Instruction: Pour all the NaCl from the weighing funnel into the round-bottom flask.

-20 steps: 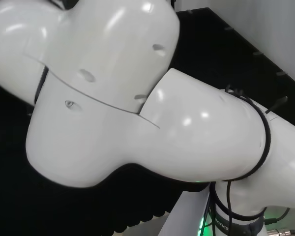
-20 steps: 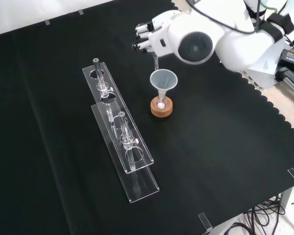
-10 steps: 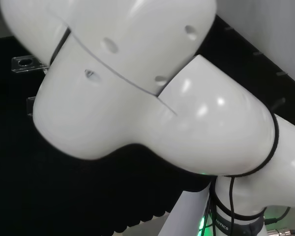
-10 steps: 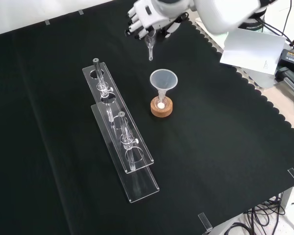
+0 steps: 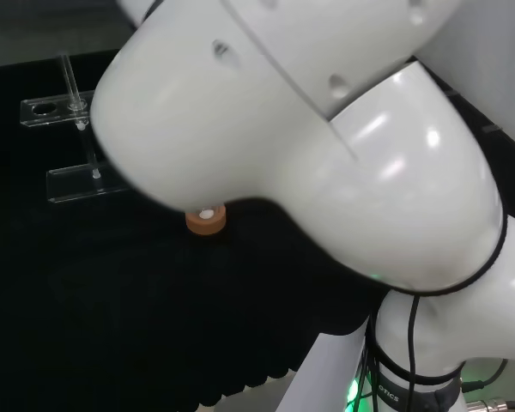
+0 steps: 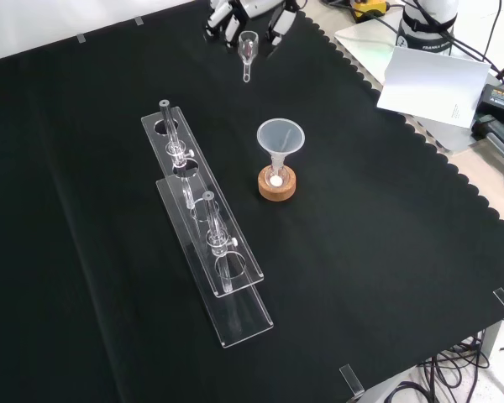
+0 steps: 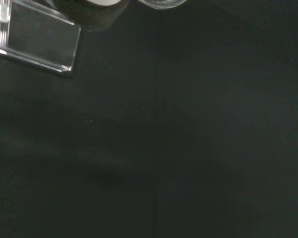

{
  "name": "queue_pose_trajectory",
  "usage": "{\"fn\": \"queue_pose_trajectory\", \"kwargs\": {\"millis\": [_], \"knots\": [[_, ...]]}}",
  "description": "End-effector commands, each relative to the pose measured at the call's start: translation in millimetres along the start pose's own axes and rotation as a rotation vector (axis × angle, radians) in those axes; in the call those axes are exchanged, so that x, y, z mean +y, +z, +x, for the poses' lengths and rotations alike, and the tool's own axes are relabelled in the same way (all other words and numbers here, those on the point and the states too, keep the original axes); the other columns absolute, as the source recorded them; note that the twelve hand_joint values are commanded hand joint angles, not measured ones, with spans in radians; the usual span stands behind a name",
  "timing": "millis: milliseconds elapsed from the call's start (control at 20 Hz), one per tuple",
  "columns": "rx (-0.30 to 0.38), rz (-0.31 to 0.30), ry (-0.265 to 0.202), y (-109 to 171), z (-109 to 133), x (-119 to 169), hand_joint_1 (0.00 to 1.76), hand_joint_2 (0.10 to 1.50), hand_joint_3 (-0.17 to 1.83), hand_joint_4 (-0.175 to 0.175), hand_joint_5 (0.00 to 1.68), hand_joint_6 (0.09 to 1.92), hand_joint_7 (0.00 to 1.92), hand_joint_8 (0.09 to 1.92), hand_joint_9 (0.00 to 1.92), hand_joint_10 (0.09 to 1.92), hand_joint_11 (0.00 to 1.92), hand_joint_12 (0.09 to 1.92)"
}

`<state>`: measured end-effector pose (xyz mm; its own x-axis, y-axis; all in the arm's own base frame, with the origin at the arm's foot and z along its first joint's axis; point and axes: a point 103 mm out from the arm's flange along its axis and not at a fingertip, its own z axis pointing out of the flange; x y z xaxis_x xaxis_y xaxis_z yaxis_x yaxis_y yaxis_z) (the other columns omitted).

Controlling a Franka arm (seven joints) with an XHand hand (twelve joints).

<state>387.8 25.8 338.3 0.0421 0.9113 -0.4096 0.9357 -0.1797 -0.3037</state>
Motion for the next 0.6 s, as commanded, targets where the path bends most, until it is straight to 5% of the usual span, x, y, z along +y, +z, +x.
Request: {"fn": "queue_pose_trajectory", "kwargs": {"millis": [50, 600], "knots": [[0.213, -0.017, -0.021, 20.4, -15.1, 8.9, 1.12, 1.05, -0.17, 0.175, 1.32, 0.45, 0.41, 0.69, 0.85, 0.35, 0.80, 1.02], [0.255, 0.013, 0.010, 37.8, -43.0, 30.4, 1.12, 1.05, -0.17, 0.175, 1.32, 0.46, 0.41, 0.69, 0.85, 0.36, 0.80, 1.02]]}}
